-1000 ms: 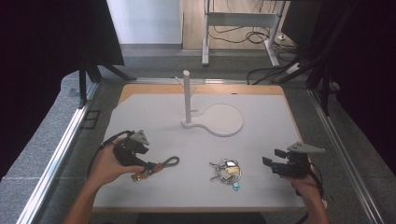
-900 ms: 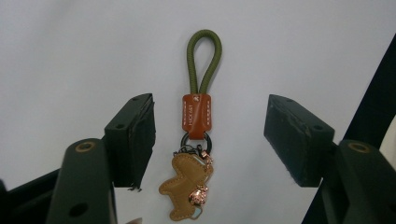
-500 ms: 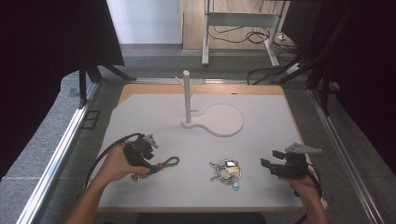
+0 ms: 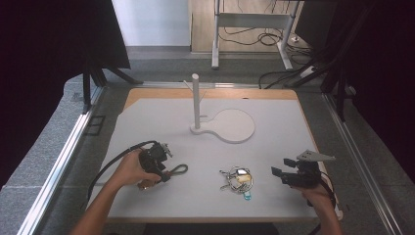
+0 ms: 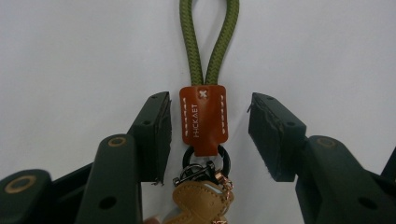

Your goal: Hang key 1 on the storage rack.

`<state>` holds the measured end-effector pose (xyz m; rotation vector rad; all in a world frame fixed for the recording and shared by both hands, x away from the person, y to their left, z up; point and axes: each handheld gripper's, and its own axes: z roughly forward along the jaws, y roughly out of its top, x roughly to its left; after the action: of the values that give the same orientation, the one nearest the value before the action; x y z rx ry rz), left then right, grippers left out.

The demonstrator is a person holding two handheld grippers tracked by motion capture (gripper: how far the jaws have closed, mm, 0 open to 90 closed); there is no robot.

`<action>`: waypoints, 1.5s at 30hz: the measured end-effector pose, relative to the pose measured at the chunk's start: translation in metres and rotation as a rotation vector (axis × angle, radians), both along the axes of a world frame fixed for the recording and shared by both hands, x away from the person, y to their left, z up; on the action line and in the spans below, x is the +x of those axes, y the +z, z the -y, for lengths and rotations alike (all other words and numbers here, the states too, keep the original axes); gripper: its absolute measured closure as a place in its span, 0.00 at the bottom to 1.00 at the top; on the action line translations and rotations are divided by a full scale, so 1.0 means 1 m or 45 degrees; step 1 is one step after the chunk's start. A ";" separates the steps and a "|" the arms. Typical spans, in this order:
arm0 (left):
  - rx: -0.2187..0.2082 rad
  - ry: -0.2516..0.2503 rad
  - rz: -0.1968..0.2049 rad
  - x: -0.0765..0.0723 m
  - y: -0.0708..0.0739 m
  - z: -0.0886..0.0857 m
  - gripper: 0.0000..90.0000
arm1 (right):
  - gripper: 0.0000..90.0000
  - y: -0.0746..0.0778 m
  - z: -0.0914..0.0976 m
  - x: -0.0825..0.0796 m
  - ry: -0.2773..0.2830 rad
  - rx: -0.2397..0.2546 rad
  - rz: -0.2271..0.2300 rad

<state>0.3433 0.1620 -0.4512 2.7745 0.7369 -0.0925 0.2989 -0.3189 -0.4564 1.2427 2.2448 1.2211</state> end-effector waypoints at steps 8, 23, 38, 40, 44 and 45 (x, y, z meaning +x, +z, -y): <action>0.067 -0.020 0.003 0.000 -0.006 0.006 0.67 | 0.36 -0.001 0.000 0.000 -0.011 -0.009 -0.008; 0.035 0.014 0.069 -0.003 0.001 0.002 0.74 | 0.35 0.000 0.002 0.000 -0.035 -0.017 -0.005; -0.216 0.033 0.213 -0.017 0.064 -0.017 0.74 | 0.35 0.004 0.013 -0.001 -0.084 -0.003 0.009; -0.238 0.034 0.222 -0.014 0.071 -0.020 0.74 | 0.35 0.003 0.014 -0.001 -0.085 0.000 0.003; -0.286 0.071 0.236 -0.011 0.079 -0.023 0.74 | 0.35 0.001 0.012 0.000 -0.080 -0.003 -0.004; -0.286 0.071 0.236 -0.011 0.079 -0.023 0.74 | 0.35 0.001 0.012 0.000 -0.080 -0.003 -0.004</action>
<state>0.3324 0.1855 -0.3721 2.5068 0.7086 0.0866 0.2986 -0.3313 -0.4554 1.3047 2.1916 1.1937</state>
